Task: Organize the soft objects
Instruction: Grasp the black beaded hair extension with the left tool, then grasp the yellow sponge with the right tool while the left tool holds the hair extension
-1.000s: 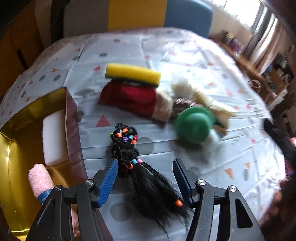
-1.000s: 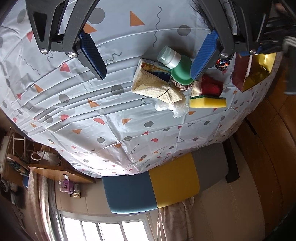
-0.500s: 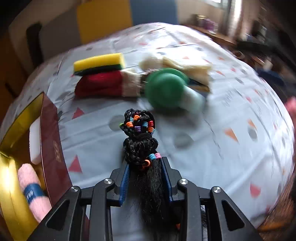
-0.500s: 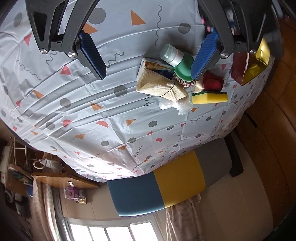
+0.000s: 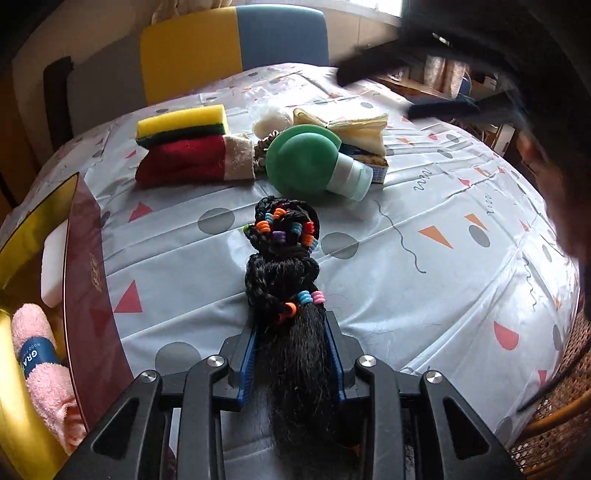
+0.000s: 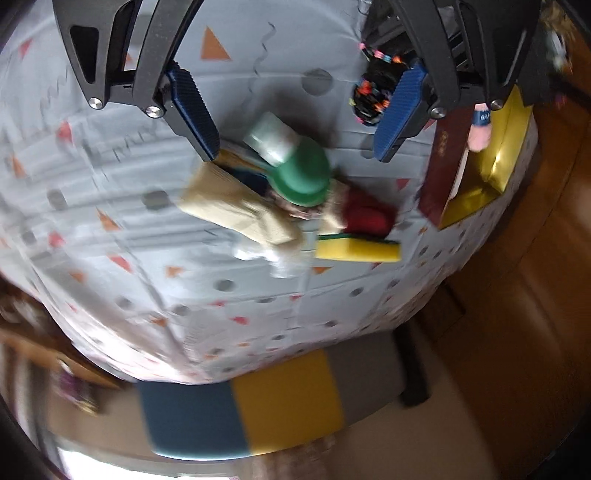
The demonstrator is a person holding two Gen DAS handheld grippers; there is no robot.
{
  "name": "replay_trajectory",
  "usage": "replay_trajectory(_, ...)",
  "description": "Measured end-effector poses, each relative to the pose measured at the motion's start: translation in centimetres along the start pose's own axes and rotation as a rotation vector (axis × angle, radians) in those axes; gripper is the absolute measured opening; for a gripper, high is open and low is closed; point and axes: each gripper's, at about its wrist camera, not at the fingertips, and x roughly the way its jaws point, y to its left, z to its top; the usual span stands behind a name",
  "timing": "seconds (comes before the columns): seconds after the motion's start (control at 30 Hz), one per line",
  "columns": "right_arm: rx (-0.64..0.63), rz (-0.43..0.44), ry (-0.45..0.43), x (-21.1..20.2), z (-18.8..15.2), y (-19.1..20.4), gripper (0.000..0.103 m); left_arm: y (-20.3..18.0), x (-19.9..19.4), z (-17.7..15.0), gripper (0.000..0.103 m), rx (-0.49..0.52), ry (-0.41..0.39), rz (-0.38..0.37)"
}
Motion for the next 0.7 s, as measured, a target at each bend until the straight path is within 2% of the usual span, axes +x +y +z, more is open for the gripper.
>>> replay_trajectory(0.17,-0.187,0.048,0.065,3.1,4.4,4.6,0.080,0.1,-0.2,-0.4,0.032,-0.011,-0.029,-0.011)
replay_trajectory(0.33,-0.373,0.054,0.183,9.4,8.1,9.2,0.080,0.1,-0.3,-0.6,0.031,-0.003,-0.049,-0.017)
replay_trajectory(0.43,-0.408,0.046,0.257,13.4,10.0,10.0,0.087,0.1,-0.4,-0.7,0.031,-0.005,-0.057,-0.024)
replay_trajectory(0.5,-0.410,0.071,0.305,15.7,11.1,10.1,0.098,0.3,-0.4,-0.8,0.031,-0.014,-0.057,-0.035)
replay_trajectory(0.7,-0.397,0.137,0.410,21.1,13.4,9.3,0.103,0.8,-0.2,-0.6,0.031,-0.046,-0.050,-0.080)
